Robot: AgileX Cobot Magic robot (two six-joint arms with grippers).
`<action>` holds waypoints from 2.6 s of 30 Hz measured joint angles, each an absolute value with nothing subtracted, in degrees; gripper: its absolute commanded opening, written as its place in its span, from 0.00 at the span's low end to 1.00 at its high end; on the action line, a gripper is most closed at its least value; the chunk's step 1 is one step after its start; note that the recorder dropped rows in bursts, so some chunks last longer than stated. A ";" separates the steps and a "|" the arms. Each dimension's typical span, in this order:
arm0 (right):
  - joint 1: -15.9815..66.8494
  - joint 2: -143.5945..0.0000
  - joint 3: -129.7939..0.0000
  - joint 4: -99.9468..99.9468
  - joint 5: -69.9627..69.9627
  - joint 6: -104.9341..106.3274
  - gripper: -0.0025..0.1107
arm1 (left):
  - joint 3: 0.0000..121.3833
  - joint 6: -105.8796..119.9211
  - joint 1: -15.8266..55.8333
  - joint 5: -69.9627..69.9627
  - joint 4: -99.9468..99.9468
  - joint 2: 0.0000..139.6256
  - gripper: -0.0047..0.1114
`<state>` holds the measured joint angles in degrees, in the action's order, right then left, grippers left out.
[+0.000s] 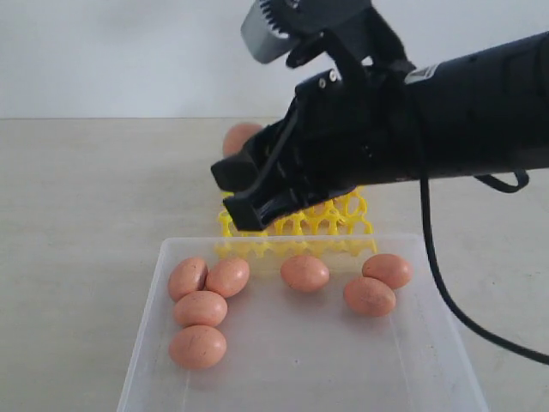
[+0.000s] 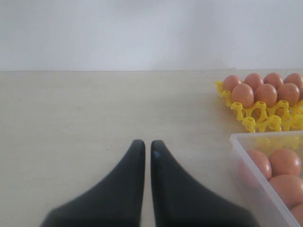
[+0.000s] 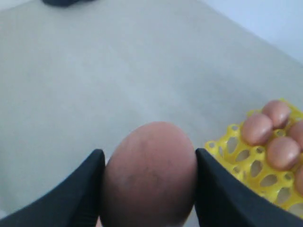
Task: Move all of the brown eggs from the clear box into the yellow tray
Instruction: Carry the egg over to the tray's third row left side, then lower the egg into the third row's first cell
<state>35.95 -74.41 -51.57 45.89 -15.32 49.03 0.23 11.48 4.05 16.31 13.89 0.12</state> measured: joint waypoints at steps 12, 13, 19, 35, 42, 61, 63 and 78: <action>35.95 -74.08 -51.57 45.89 25.74 45.78 0.02 | 0.23 11.48 4.05 16.31 13.89 0.12 0.08; 35.95 -74.71 -51.57 45.79 29.92 45.78 0.02 | 0.23 11.48 4.05 16.31 13.89 0.12 0.08; 35.60 -80.04 -51.88 45.06 47.15 44.55 0.02 | 0.23 11.48 4.05 16.31 13.89 0.12 0.08; 33.83 -92.74 -57.21 -2.68 39.28 1.23 0.02 | 0.23 11.48 4.05 16.31 13.89 0.12 0.08; 33.83 -100.37 -57.39 -13.56 36.72 -12.05 0.02 | 0.23 11.48 4.05 16.31 13.89 0.12 0.08; 25.07 -111.75 -58.67 -31.15 34.50 -20.24 0.02 | 0.23 11.48 4.05 16.31 13.89 0.12 0.08; 22.79 -112.44 -59.12 -32.42 35.05 -22.98 0.02 | 0.23 11.48 4.05 16.31 13.89 0.12 0.08; 21.40 -121.42 -69.49 -57.05 37.31 -43.81 0.02 | 0.23 11.48 4.05 16.31 13.89 0.12 0.08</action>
<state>21.40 -121.42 -69.49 -57.05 37.31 -43.81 0.23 11.48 4.05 16.31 13.89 0.12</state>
